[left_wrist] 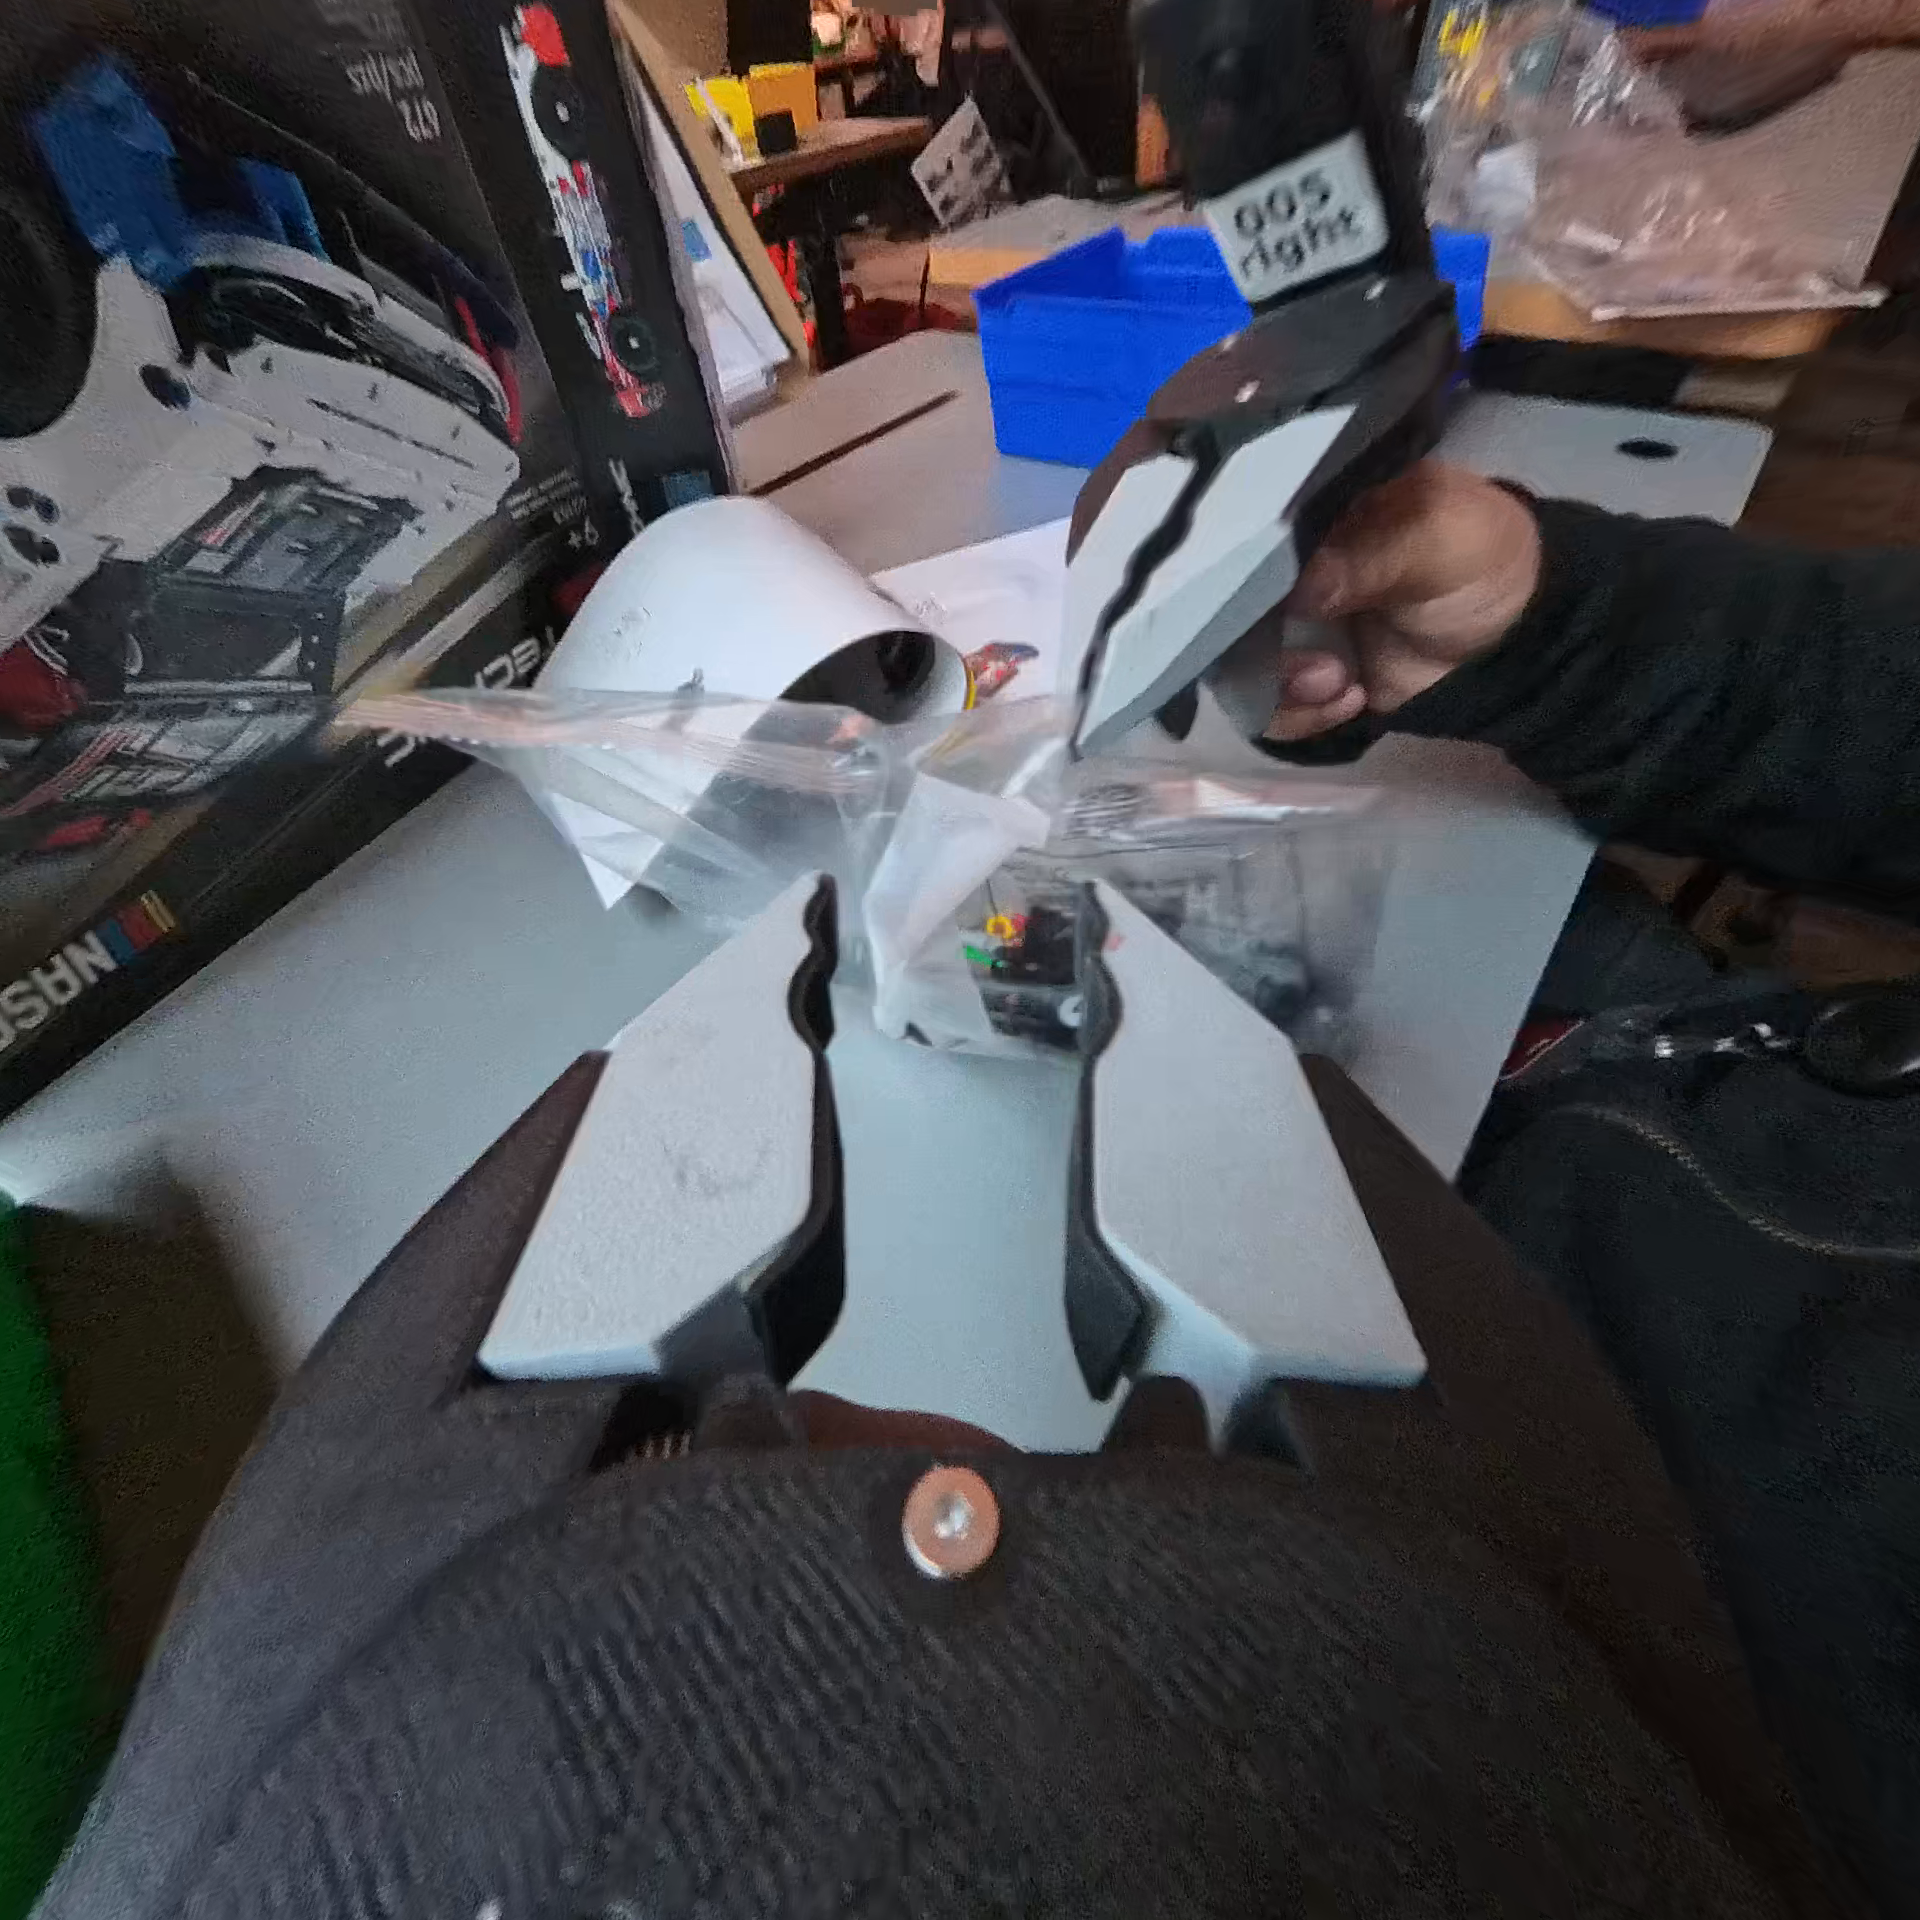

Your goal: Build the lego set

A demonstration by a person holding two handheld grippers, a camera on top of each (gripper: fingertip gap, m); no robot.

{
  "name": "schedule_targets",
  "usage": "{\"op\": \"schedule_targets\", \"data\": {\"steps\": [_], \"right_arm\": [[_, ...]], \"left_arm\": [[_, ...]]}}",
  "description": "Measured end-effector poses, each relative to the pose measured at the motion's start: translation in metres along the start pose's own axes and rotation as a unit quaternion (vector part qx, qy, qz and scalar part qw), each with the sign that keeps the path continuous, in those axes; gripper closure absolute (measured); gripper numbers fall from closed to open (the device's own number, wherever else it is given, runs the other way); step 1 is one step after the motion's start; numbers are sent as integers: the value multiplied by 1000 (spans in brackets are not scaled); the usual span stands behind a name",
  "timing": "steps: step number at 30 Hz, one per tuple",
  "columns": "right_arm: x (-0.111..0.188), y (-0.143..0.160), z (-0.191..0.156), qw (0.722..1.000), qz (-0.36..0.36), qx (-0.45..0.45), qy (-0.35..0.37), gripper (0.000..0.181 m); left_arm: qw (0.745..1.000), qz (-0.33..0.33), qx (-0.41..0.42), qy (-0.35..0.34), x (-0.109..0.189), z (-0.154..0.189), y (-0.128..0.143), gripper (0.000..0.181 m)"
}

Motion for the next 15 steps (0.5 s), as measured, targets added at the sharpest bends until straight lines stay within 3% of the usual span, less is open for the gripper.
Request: {"op": "schedule_targets", "data": {"steps": [2,4,8,15], "right_arm": [[-2,1,-10,999,-1,0,-38,181],[-4,4,-16,998,-9,2,-55,181],[1,3,-13,999,-11,9,-44,181],[7,2,3,988,-85,115,64,181]], "left_arm": [[999,-35,-24,-15,-9,-4,17,136],[999,-31,-20,12,-18,3,22,139],[999,0,2,40,-25,11,23,181],[998,-6,25,50,-24,4,27,181]]}}
Point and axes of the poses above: each gripper's, where its closed fingertips meet, x back along the fingers, y out of its underside, z = x × y across the jaws, the point moved 4 cm from there along x, back along the fingers, and after that the axes turned 13 degrees about z, right-handed, at the moved point
